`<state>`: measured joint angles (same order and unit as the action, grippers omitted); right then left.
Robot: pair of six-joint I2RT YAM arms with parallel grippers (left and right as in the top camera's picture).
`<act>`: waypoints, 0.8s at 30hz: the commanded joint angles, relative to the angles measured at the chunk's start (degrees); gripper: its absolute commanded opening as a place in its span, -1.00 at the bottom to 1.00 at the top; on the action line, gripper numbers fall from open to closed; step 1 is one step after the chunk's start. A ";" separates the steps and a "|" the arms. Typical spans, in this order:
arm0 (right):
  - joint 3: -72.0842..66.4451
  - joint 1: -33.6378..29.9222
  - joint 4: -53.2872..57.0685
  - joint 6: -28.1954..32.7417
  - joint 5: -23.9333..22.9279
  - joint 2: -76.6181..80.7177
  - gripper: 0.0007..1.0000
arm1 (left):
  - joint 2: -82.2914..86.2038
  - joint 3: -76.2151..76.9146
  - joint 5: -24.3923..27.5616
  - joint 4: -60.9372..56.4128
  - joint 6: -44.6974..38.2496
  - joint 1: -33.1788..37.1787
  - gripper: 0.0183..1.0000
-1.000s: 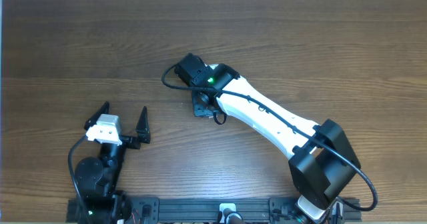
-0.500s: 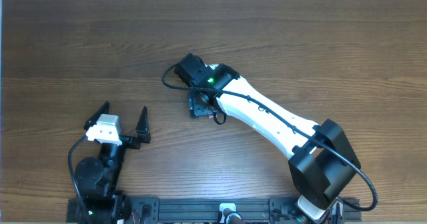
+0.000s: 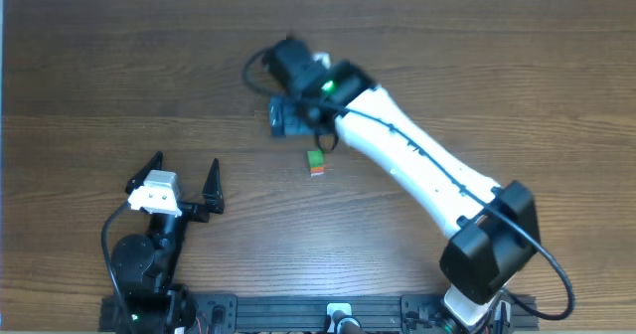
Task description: Stack Cubes
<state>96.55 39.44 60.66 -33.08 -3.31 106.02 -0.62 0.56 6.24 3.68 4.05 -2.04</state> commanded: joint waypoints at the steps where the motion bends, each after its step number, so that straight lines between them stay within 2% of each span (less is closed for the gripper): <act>1: 4.07 -4.15 0.00 3.52 2.45 1.29 0.99 | 0.24 -0.20 0.74 0.22 -0.63 0.46 1.00; 5: 9.11 -4.26 1.49 5.97 2.38 6.47 0.98 | 0.24 -0.20 0.76 0.22 -0.63 0.46 1.00; 10: 15.04 -5.11 4.48 5.92 2.45 14.97 0.99 | 0.24 -0.20 0.74 0.22 -0.63 0.46 1.00; 17: 15.52 -5.86 3.52 5.31 3.21 24.59 0.99 | 0.24 -0.20 0.74 0.22 -0.63 0.46 1.00; 24: 15.50 -6.88 0.61 6.19 6.69 29.11 0.98 | 0.24 -0.20 0.76 0.22 -0.63 0.46 1.00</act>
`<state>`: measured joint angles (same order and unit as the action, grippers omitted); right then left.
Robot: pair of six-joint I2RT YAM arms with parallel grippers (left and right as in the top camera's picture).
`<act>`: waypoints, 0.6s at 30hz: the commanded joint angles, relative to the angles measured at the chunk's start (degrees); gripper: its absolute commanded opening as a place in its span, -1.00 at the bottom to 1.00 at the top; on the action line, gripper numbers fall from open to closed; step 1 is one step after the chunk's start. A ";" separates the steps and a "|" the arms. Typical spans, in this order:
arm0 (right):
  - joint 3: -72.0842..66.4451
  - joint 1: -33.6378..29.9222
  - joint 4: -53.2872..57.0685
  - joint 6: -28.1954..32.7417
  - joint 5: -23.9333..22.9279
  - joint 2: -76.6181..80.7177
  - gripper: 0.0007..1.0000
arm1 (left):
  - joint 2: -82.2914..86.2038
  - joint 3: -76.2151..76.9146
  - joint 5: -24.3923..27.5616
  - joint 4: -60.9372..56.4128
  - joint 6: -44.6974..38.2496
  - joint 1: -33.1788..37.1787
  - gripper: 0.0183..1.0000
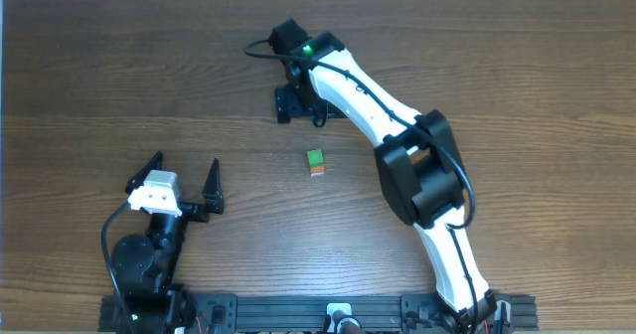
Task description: Stack Cubes
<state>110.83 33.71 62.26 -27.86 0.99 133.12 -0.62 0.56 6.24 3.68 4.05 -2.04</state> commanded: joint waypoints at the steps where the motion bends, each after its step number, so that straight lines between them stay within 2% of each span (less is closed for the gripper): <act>1: 1.20 -1.36 -1.16 0.96 2.34 2.03 0.98 | 0.24 -0.20 0.76 0.22 -0.63 0.46 1.00; 6: 1.18 -1.49 -1.44 0.90 1.88 2.01 0.89 | 0.24 -0.20 0.74 0.22 -0.63 0.46 1.00; 12: 1.18 -1.49 -2.32 0.50 0.37 2.01 0.61 | 0.24 -0.20 0.76 0.22 -0.63 0.46 1.00; 18: 1.18 -1.38 -2.62 -0.42 -1.38 2.01 0.22 | 0.24 -0.20 0.76 0.22 -0.63 0.46 1.00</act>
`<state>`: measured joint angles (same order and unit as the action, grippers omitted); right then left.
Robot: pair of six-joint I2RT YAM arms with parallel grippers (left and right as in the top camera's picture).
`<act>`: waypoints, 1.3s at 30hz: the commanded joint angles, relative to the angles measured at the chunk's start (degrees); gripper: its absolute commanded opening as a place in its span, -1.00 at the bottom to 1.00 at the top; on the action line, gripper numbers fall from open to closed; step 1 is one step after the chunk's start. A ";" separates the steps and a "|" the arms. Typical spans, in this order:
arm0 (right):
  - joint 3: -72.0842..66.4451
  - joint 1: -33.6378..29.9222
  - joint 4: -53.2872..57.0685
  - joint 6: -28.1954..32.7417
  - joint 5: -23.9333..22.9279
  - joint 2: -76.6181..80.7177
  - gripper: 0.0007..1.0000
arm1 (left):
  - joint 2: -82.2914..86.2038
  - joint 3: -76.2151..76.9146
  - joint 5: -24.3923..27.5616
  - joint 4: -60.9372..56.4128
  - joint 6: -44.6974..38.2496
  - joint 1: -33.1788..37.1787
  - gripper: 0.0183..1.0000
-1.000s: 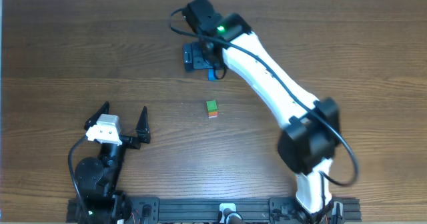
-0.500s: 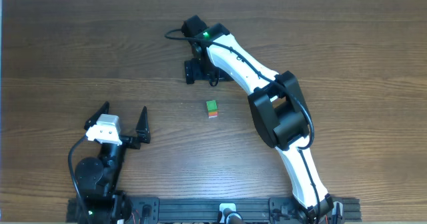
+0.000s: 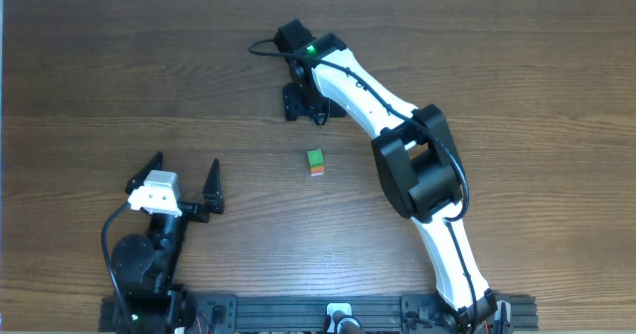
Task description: Stack Cubes
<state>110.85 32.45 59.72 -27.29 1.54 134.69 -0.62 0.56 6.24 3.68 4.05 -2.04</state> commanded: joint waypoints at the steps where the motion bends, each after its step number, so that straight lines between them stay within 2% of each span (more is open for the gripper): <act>1: 1.16 -0.11 -0.04 -1.22 -2.21 0.44 0.17 | 0.24 -0.20 0.76 0.22 -0.63 0.46 1.00; 10: 1.16 -0.11 0.07 -1.86 -2.49 0.44 -0.12 | 0.24 -0.20 0.76 0.22 -0.63 0.46 1.00; 24: 1.16 -0.11 0.28 -2.93 -3.13 0.44 -0.31 | 0.24 -0.20 0.76 0.22 -0.63 0.46 1.00; 33: 1.16 -0.11 0.37 -3.56 -3.37 0.44 -0.49 | 0.24 -0.20 0.76 0.22 -0.63 0.46 1.00; 37: 1.16 -0.11 0.63 -3.96 -3.39 0.44 -0.61 | 0.24 -0.20 0.76 0.22 -0.63 0.46 1.00; 39: 1.16 -0.11 0.76 -3.98 -3.37 0.44 -0.73 | 0.24 -0.20 0.74 0.22 -0.63 0.46 1.00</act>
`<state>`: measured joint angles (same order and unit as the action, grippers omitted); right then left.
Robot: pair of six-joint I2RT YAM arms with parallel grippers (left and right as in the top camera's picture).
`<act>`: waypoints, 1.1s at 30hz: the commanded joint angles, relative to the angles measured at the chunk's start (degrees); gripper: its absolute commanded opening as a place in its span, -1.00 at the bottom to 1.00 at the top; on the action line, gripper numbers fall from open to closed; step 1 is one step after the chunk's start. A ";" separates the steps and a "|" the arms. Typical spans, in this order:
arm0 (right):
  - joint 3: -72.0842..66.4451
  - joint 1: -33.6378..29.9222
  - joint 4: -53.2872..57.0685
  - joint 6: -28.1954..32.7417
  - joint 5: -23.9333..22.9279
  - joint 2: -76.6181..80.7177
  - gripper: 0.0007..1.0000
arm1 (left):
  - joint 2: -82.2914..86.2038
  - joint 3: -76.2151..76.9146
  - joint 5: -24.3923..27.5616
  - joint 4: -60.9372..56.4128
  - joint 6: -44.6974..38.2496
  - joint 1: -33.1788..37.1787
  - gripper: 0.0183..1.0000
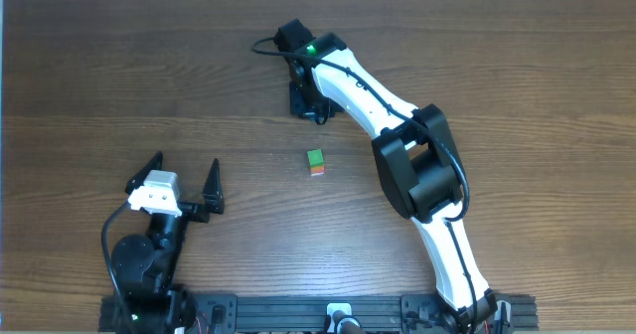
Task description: Stack Cubes
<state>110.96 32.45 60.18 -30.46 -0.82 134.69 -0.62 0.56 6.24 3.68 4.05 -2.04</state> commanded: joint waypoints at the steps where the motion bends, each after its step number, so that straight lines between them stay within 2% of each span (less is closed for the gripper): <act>1: 1.05 -0.11 0.35 -0.81 -1.01 0.44 -0.78 | 0.24 -0.20 0.74 0.22 -0.63 0.46 1.00; 4: 1.07 -0.11 0.52 -0.81 -0.96 0.44 -0.98 | 0.24 -0.20 0.76 0.22 -0.63 0.46 1.00; 15: 6.38 -0.11 8.33 -0.37 -0.92 -3.02 -0.98 | 0.24 -0.20 0.76 0.22 -0.63 0.46 1.00; 23: 7.89 0.92 15.69 1.42 -0.13 -16.02 -0.98 | 0.24 -0.20 0.74 0.22 -0.63 0.46 0.99; 33: 7.74 7.34 28.81 1.11 -0.61 -25.20 -0.97 | 0.24 -0.20 0.74 0.22 -0.63 0.46 1.00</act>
<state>118.28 37.30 87.22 -29.54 -1.02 109.65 -0.62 0.56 6.24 3.68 4.05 -2.04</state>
